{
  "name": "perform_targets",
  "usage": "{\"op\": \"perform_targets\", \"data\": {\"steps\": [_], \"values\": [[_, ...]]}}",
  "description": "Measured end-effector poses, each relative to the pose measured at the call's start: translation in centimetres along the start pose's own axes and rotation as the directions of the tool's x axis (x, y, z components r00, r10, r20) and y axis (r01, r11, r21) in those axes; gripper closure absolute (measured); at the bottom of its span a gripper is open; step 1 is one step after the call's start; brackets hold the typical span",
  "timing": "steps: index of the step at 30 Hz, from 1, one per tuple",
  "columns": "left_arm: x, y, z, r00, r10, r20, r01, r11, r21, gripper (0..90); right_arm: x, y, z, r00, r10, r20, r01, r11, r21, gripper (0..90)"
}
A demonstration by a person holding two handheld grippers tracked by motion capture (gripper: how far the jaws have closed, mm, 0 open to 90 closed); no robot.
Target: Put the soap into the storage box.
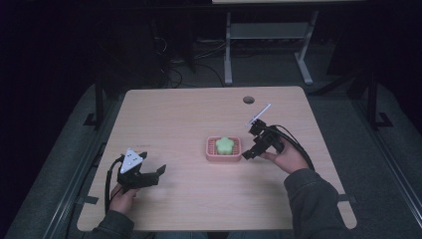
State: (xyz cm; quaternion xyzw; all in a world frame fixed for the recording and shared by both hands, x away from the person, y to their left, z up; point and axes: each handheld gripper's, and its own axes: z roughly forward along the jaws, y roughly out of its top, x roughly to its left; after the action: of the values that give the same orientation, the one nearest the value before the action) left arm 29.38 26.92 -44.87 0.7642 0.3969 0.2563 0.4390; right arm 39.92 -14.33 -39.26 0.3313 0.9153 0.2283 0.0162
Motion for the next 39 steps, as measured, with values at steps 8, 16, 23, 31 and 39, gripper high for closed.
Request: {"op": "perform_targets", "data": {"steps": [8, 16, 23, 31, 39], "values": [[0.0, 0.0, 0.0, 1.0000, 0.003, 0.000, -0.003, 1.0000, 0.005, 14.3, -0.4, -1.7, -0.2, 0.9997, 0.023, 0.001, -0.023, 1.000, -0.005, 19.8], [0.0, 0.0, 0.1, 1.0000, 0.004, 0.003, -0.004, 1.0000, 0.005, 14.3, -0.4, -2.8, -0.4, 0.9995, 0.031, 0.006, -0.031, 1.000, -0.004, 20.2], [0.0, 0.0, 0.0, 1.0000, 0.005, 0.001, -0.005, 1.0000, 0.003, 14.3, -0.4, -3.8, -0.7, 0.9992, 0.037, 0.017, -0.037, 0.999, 0.000, 19.6], [0.0, 0.0, 0.1, 1.0000, 0.004, 0.002, -0.004, 1.0000, 0.003, 14.3, -0.4, -5.0, -0.9, 0.9987, 0.049, 0.014, -0.049, 0.999, -0.014, 19.9], [0.0, 0.0, 0.1, 1.0000, 0.007, 0.000, -0.007, 1.0000, 0.005, 14.4, -0.3, -6.4, -1.1, 0.9980, 0.062, 0.015, -0.062, 0.998, -0.011, 19.7]]}}
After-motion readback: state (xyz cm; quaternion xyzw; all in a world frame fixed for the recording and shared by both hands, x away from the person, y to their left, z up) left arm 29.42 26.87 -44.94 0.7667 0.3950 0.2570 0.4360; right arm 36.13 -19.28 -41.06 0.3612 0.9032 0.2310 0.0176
